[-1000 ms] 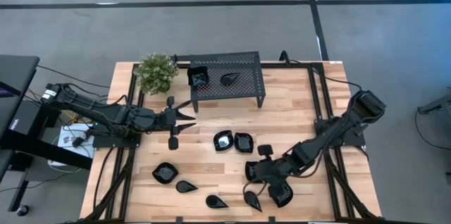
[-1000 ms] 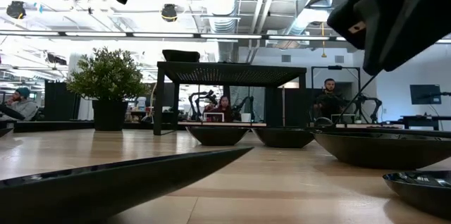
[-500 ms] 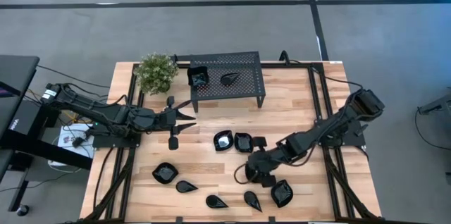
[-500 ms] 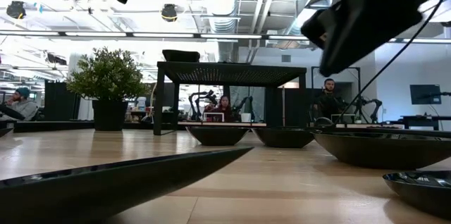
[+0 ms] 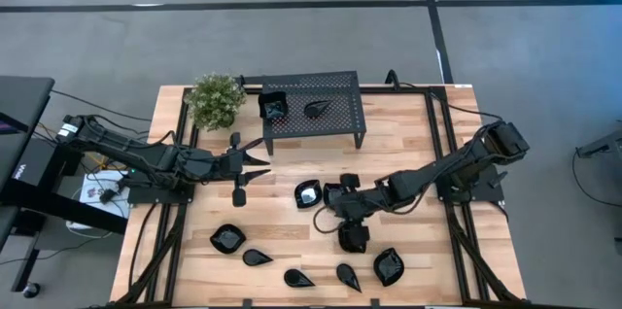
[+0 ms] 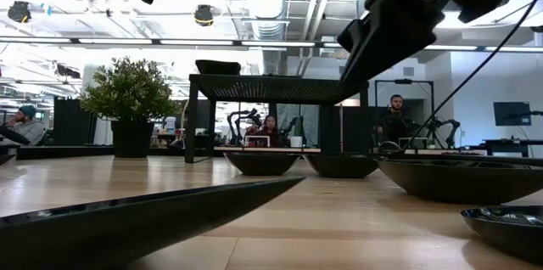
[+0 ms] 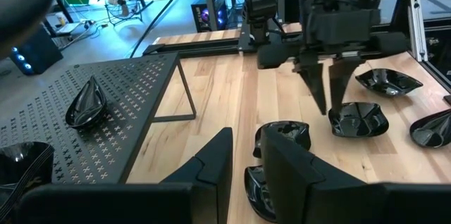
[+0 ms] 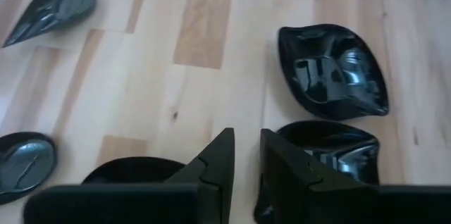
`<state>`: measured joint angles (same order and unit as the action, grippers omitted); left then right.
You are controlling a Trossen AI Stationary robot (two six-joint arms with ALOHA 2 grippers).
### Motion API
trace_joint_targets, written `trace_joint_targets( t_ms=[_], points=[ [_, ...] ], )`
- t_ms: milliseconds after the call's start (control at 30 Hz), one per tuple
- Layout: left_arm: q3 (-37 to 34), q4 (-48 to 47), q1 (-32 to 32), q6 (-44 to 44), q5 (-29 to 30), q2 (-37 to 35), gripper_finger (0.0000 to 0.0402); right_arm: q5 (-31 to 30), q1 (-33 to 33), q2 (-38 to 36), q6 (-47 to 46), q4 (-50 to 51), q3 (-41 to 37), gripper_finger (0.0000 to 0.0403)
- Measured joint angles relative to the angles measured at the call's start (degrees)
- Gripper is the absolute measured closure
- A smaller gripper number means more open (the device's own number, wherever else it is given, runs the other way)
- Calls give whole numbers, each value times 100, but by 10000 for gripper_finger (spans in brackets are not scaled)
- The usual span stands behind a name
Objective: Pick & Place Mini shaped plates
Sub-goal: Stack the drop shaped plate on top of the drop shaped plates on the shelf
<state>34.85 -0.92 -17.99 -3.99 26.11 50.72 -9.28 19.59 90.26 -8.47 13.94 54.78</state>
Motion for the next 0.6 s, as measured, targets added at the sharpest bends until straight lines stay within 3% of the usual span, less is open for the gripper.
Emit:
trace_joint_targets(
  t_ms=[600],
  points=[
    [0, 19, -1, 1, 0, 0, 325, 42, -38, 0, -1, 75, 0, 339]
  ],
)
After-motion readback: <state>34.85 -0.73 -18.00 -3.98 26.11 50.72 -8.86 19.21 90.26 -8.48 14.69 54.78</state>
